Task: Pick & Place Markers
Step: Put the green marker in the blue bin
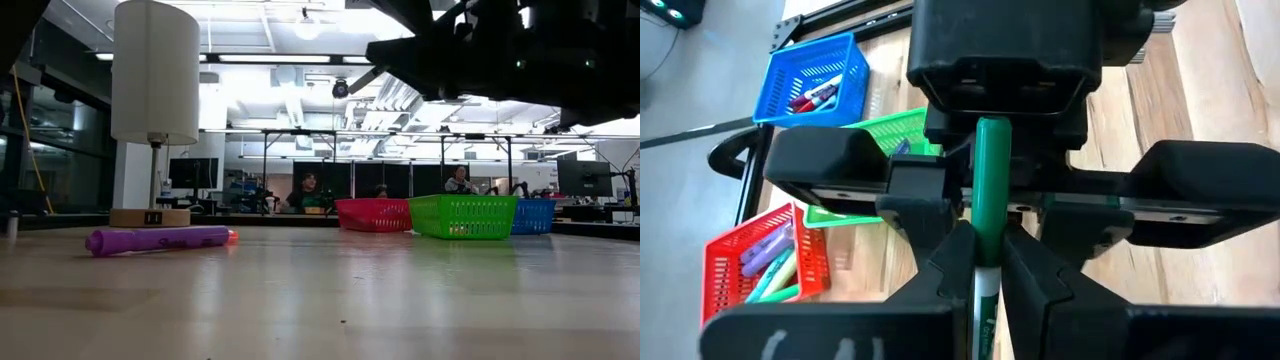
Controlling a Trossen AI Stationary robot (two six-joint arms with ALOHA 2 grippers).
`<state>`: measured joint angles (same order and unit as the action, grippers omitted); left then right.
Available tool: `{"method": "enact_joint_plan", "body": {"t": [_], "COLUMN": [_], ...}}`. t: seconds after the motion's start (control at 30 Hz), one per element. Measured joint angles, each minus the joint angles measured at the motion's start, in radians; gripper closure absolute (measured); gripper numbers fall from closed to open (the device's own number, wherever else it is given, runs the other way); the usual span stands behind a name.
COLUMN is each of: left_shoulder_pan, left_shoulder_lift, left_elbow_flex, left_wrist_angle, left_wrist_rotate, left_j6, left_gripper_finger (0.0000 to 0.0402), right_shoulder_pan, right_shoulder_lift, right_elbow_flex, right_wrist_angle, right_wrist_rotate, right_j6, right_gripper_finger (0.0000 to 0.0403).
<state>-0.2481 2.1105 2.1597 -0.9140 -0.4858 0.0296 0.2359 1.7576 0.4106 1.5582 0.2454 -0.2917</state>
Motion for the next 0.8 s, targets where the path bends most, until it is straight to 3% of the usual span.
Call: {"method": "enact_joint_plan", "body": {"t": [0.17,0.37,0.6,0.8], "left_shoulder_pan": [0.0,0.0,0.0,-0.001], "left_shoulder_lift": [0.0,0.0,0.0,-0.002], "left_elbow_flex": [0.0,0.0,0.0,0.0], "left_wrist_angle": [-0.003,-0.005,-0.001,-0.055], "left_wrist_rotate": [0.006,0.008,0.001,-0.071], "left_j6": [-0.003,-0.003,0.001,0.004], "left_gripper_finger": [0.0379,0.0375,0.0297,0.0281], "right_shoulder_pan": [0.0,0.0,0.0,0.0], "right_shoulder_lift": [0.0,0.0,0.0,0.0], "right_elbow_flex": [0.0,0.001,0.001,0.001], "right_wrist_angle": [-0.015,-0.024,-0.055,-0.078], "right_wrist_rotate": [0.01,0.035,0.04,0.086], "right_j6": [-0.004,0.01,0.011,0.022], "right_gripper_finger": [0.0378,0.0379,0.0379,0.0379]}}
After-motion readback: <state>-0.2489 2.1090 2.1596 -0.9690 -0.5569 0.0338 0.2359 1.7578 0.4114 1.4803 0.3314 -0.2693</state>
